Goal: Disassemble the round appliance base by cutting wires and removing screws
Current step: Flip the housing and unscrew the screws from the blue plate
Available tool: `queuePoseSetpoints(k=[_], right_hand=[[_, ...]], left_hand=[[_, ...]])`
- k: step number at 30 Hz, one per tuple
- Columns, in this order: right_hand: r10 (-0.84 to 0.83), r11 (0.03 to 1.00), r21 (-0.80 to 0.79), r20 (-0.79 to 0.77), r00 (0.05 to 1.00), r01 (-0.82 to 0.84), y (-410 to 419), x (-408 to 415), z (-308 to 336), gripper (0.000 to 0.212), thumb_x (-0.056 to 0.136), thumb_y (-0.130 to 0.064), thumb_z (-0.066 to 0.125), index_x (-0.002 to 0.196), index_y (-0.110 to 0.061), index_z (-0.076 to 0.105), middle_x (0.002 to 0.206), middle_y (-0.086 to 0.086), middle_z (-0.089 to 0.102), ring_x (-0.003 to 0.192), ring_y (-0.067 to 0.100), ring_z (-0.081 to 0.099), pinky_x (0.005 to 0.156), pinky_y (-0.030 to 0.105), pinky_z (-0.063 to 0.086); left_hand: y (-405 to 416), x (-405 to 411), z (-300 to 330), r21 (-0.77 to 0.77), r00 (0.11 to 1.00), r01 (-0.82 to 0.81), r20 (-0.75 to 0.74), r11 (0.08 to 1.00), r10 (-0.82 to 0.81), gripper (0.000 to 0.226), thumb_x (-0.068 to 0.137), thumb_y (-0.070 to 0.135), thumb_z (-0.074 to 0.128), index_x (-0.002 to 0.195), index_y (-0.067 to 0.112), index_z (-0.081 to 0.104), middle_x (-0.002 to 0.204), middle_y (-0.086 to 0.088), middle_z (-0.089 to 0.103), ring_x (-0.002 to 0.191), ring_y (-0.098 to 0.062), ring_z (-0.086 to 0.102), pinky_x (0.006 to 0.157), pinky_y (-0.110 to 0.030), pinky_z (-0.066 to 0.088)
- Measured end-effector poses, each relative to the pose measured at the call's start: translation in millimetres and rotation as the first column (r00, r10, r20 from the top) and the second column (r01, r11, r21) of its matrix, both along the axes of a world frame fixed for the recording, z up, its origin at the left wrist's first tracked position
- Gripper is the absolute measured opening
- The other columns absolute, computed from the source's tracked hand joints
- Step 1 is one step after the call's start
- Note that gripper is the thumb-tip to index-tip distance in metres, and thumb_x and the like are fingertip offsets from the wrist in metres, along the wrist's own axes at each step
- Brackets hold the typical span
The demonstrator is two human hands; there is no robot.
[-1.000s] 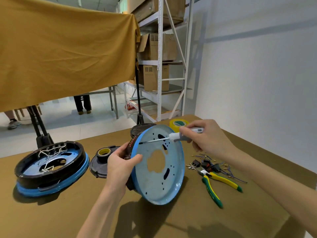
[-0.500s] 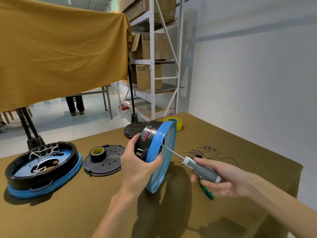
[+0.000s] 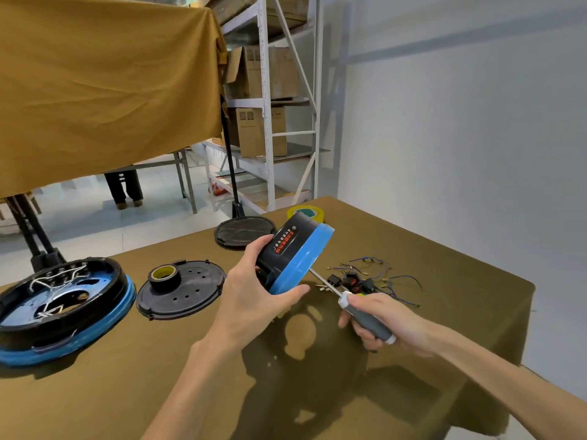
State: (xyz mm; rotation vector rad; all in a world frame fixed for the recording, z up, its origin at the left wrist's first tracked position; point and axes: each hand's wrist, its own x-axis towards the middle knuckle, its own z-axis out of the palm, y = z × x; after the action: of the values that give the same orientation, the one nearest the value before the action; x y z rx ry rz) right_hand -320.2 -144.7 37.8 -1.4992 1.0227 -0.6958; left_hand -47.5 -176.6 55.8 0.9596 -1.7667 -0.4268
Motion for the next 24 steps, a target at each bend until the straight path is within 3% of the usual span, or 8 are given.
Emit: queuePoseSetpoints(k=[3, 6, 8, 12, 14, 17, 20, 24], right_hand=[[-0.025, 0.993, -0.112, 0.020, 1.000, 0.027, 3.3, -3.2, -4.2, 0.053, 0.101, -0.056, 0.053, 0.092, -0.005, 0.063, 0.060, 0.008, 0.046, 0.042, 0.018, 0.042, 0.046, 0.031, 0.035], [-0.233, 0.888, -0.445, -0.224, 0.946, 0.113, 4.4, -6.3, -16.0, 0.034, 0.100, -0.051, 0.058, 0.082, -0.023, 0.056, 0.062, -0.008, 0.051, 0.050, 0.010, 0.044, 0.052, 0.029, 0.035], [-0.382, 0.795, -0.588, -0.295, 0.876, 0.149, 1.9, -10.4, -27.4, 0.027, 0.099, -0.047, 0.062, 0.082, -0.028, 0.052, 0.069, -0.011, 0.053, 0.061, 0.008, 0.045, 0.057, 0.024, 0.034], [-0.404, 0.793, -0.593, -0.343, 0.848, 0.138, -3.0, -16.3, -37.5, 0.026, 0.097, -0.051, 0.058, 0.082, -0.035, 0.044, 0.074, -0.017, 0.052, 0.064, 0.008, 0.044, 0.059, 0.023, 0.034], [-0.331, 0.843, -0.534, -0.423, 0.844, 0.063, -3.6, -18.9, -38.0, 0.021, 0.095, -0.057, 0.046, 0.083, -0.041, 0.042, 0.077, -0.018, 0.051, 0.066, 0.006, 0.043, 0.063, 0.024, 0.036], [-0.311, 0.844, -0.536, -0.464, 0.829, 0.016, -3.7, -22.8, -37.8, 0.021, 0.105, -0.046, 0.039, 0.086, -0.039, 0.041, 0.079, -0.013, 0.050, 0.069, 0.007, 0.044, 0.069, 0.034, 0.042], [-0.365, 0.773, -0.634, -0.457, 0.811, -0.009, -1.8, -23.0, -40.7, 0.014, 0.107, -0.043, 0.043, 0.093, -0.041, 0.045, 0.084, -0.017, 0.053, 0.075, 0.009, 0.051, 0.069, 0.029, 0.043], [-0.548, 0.591, -0.803, -0.335, 0.766, 0.072, -5.7, -27.2, -47.7, 0.009, 0.102, -0.037, 0.057, 0.110, -0.034, 0.057, 0.094, -0.020, 0.054, 0.084, 0.006, 0.054, 0.072, 0.023, 0.045]], left_hand=[[2.1, -9.9, -3.9, -0.025, 0.997, -0.074, -0.008, 0.997, 0.074, 0.096, 0.063, 0.063, 0.088, 0.143, 0.038, 0.041, 0.120, 0.049, 0.049, 0.112, 0.011, 0.060, 0.082, -0.008, 0.054], [5.4, -18.5, -6.6, -0.068, 0.994, -0.105, 0.010, 0.992, 0.105, 0.092, 0.063, 0.055, 0.089, 0.140, 0.036, 0.043, 0.118, 0.048, 0.051, 0.107, 0.013, 0.062, 0.079, -0.008, 0.055], [9.4, -25.3, -9.8, -0.083, 0.994, -0.095, 0.037, 0.992, 0.099, 0.092, 0.063, 0.052, 0.091, 0.139, 0.036, 0.043, 0.116, 0.045, 0.053, 0.107, 0.013, 0.061, 0.080, -0.011, 0.057], [16.2, -35.4, -13.7, -0.090, 0.987, -0.144, 0.058, 0.985, 0.149, 0.098, 0.062, 0.049, 0.093, 0.143, 0.034, 0.039, 0.117, 0.035, 0.055, 0.107, 0.009, 0.063, 0.088, -0.028, 0.061], [16.8, -36.9, -12.5, -0.086, 0.984, -0.164, 0.056, 0.983, 0.169, 0.108, 0.062, 0.050, 0.093, 0.149, 0.032, 0.032, 0.123, 0.033, 0.054, 0.111, 0.008, 0.062, 0.093, -0.029, 0.060], [17.6, -38.7, -12.0, -0.074, 0.982, -0.177, 0.052, 0.981, 0.181, 0.114, 0.062, 0.048, 0.094, 0.153, 0.029, 0.028, 0.125, 0.030, 0.055, 0.113, 0.004, 0.063, 0.095, -0.031, 0.059], [18.4, -37.8, -13.7, -0.073, 0.981, -0.188, 0.041, 0.979, 0.192, 0.111, 0.061, 0.046, 0.096, 0.150, 0.028, 0.033, 0.125, 0.028, 0.055, 0.114, 0.003, 0.063, 0.095, -0.035, 0.060], [21.1, -36.6, -19.7, -0.078, 0.982, -0.177, 0.046, 0.981, 0.181, 0.104, 0.061, 0.045, 0.097, 0.146, 0.028, 0.039, 0.128, 0.020, 0.060, 0.113, -0.003, 0.065, 0.092, -0.037, 0.062]])
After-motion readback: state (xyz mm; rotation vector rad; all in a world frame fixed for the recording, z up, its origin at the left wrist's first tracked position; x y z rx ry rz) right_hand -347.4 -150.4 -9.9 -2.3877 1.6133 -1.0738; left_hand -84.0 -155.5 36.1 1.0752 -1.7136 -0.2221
